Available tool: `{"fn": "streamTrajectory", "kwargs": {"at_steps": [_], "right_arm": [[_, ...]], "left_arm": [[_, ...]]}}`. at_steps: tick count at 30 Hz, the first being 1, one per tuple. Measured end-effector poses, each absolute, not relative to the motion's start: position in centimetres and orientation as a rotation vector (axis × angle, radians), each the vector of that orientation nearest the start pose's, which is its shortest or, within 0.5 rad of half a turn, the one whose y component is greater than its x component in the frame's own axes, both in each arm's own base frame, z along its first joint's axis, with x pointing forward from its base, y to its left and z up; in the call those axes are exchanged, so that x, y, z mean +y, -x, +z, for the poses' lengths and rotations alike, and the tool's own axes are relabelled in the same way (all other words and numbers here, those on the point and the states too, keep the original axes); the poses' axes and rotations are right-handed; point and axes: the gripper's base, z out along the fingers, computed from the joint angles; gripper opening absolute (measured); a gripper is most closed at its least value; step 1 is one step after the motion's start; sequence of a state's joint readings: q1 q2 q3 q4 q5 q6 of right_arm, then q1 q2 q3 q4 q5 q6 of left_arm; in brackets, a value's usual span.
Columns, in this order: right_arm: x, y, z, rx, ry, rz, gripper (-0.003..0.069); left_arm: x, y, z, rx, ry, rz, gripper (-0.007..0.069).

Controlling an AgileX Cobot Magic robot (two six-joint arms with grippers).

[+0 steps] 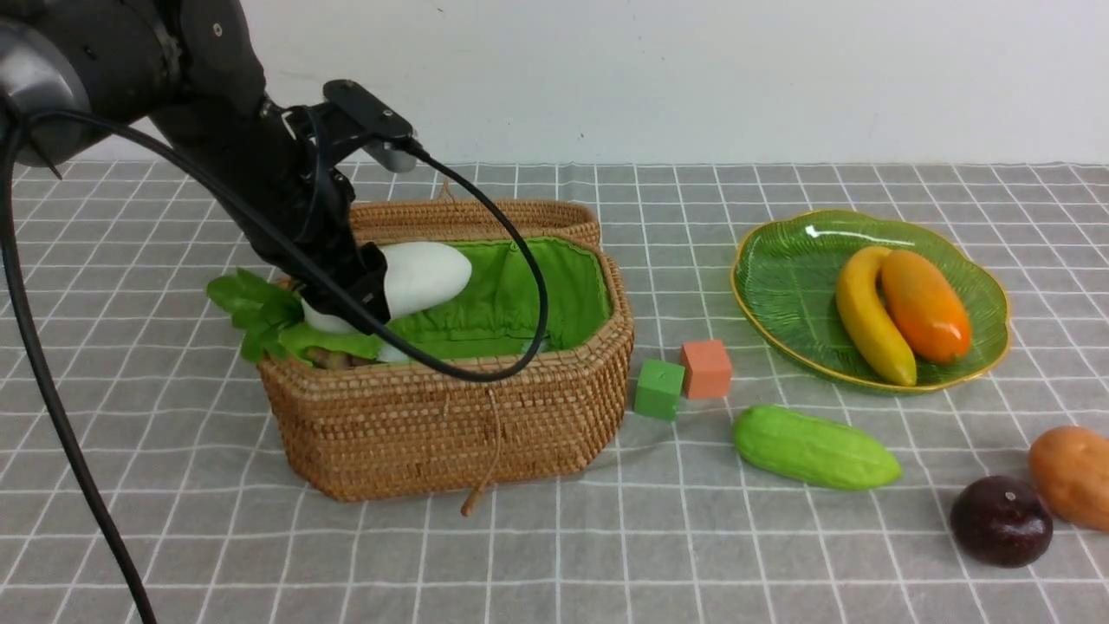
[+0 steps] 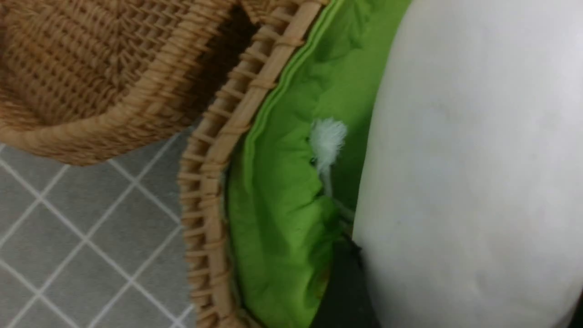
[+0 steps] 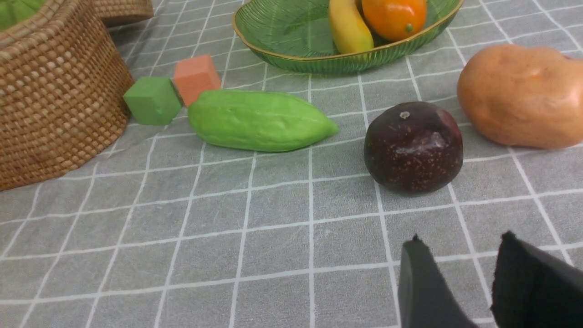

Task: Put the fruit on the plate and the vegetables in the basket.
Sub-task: Take a daikon with your left arm and place it on the basket on the left.

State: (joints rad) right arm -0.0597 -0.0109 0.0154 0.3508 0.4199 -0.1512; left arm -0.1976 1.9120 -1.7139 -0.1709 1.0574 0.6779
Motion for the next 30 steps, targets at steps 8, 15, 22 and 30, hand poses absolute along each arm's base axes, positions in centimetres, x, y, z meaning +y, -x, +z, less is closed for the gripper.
{"fn": "streamTrajectory", "kwargs": {"at_steps": [8, 15, 22, 30], "right_arm": [[1.0, -5.2, 17.3, 1.883, -0.121, 0.209, 0.024], [1.0, -5.2, 17.3, 1.883, -0.121, 0.209, 0.024], [1.0, -5.2, 17.3, 1.883, -0.121, 0.209, 0.024], [1.0, -5.2, 17.3, 1.883, -0.121, 0.209, 0.024]], "left_arm": [[-9.7, -40.3, 28.7, 2.545, -1.04, -0.145, 0.0515], [-9.8, -40.2, 28.7, 2.554, -1.028, -0.181, 0.0528], [-9.9, -40.0, 28.8, 2.561, -1.026, -0.206, 0.0528], [-10.1, -39.5, 30.0, 2.531, -1.005, -0.237, 0.0545]]}}
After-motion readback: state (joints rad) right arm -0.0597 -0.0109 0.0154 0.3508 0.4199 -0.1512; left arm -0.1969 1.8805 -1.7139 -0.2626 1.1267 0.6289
